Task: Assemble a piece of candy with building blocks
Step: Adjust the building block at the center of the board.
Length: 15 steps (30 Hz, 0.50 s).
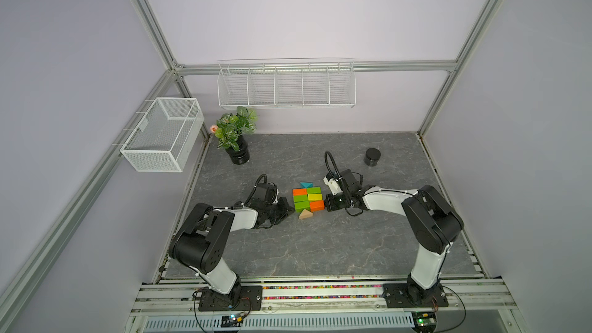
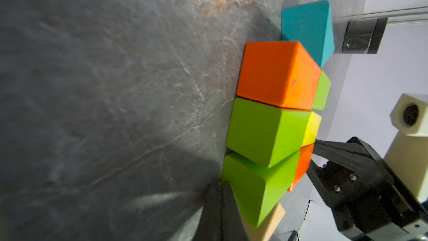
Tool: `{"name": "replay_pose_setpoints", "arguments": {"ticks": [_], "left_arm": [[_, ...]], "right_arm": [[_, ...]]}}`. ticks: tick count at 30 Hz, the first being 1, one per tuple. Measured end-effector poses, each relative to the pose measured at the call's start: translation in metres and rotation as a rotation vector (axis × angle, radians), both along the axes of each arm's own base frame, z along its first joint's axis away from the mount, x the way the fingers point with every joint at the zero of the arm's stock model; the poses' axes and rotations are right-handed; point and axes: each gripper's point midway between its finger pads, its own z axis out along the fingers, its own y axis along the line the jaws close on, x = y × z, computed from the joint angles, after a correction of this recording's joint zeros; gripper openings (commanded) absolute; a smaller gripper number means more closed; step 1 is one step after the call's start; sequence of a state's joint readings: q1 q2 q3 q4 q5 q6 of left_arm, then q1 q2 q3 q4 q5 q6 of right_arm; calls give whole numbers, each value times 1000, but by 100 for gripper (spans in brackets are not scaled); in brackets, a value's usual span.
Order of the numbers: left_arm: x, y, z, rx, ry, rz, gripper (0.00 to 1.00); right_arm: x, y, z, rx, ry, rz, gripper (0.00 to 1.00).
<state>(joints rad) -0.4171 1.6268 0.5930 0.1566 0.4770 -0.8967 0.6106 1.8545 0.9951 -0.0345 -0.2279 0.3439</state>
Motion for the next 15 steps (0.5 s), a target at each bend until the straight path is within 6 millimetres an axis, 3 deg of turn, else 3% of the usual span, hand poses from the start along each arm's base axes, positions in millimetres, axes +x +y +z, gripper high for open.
{"name": "replay_pose_setpoints", "arguments": {"ticks": [2,3,4,5,6,7,8,9,13,15], "left_arm": [[-2,5,4,28,-10,2,0],[-4,8,11,48,-29,0,8],[-4,13,22,73,-62,1,24],[-3,18,33,95,-97,8,46],[-1,24,54,122,-160,19,98],[2,32,77,149,-234,35,100],[4,40,99,173,-302,59,100],[6,52,132,196,-404,104,100],[-4,113,239,290,-760,351,100],[-14,147,265,373,-882,477,100]], "right_arm": [[-2,-4,1,-19,-4,-5,21],[-4,-8,4,-33,-8,-11,27],[-5,-13,12,-47,-21,-20,38],[-6,-18,22,-58,-45,-24,56],[-5,-23,39,-63,-78,-38,63],[-3,-28,60,-66,-131,-50,68],[-1,-33,79,-70,-185,-62,82],[0,-39,103,-68,-251,-77,90],[3,-74,185,-72,-497,-172,89],[2,-102,208,-93,-610,-242,89]]}}
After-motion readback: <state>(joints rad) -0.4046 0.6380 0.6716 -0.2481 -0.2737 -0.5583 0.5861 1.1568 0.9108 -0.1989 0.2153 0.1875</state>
